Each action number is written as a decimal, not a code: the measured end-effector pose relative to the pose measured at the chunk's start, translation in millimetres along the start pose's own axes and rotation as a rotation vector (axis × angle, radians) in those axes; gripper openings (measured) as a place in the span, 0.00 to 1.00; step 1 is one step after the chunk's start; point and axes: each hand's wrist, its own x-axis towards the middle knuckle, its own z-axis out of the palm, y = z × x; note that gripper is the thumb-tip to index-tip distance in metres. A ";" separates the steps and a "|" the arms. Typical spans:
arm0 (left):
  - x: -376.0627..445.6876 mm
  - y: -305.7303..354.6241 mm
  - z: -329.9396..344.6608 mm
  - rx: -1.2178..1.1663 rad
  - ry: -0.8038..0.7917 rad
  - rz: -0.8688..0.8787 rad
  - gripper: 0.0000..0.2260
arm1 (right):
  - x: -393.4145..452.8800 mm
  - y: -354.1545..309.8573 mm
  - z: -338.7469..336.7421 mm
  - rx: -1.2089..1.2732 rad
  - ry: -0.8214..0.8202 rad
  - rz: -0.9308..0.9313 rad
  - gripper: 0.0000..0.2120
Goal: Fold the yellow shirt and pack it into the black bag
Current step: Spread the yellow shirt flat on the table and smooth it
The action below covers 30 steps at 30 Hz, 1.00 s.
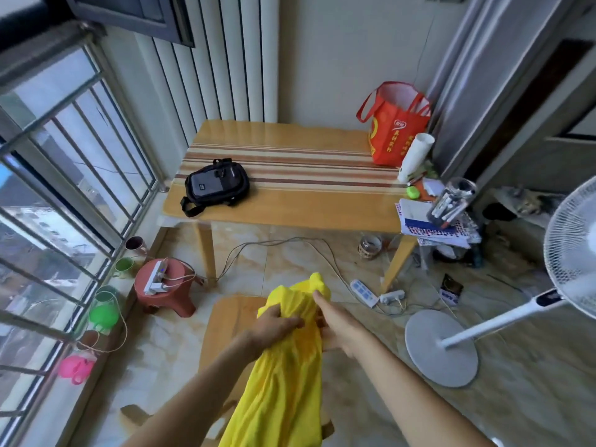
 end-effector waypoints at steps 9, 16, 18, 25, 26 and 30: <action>71.0 42.4 24.0 -0.445 0.037 -0.253 0.30 | 45.9 -54.1 -54.2 -0.009 0.223 -0.280 0.09; 119.7 106.0 94.7 -0.581 0.154 -0.114 0.15 | 92.0 -63.5 -141.1 -0.514 -0.237 -0.379 0.24; 136.7 118.8 117.5 -0.438 0.422 -0.055 0.12 | 96.3 -69.2 -171.2 -0.532 -0.194 -0.444 0.17; 140.0 187.8 180.4 -0.056 0.032 0.236 0.13 | 119.5 -126.7 -238.3 -0.037 -0.244 -0.362 0.34; 144.8 193.6 174.1 -0.128 0.070 0.243 0.15 | 123.9 -136.1 -241.8 -0.026 -0.166 -0.394 0.31; 175.8 201.5 131.1 -0.511 0.384 0.070 0.11 | 137.0 -178.7 -254.2 0.062 -0.062 -0.320 0.21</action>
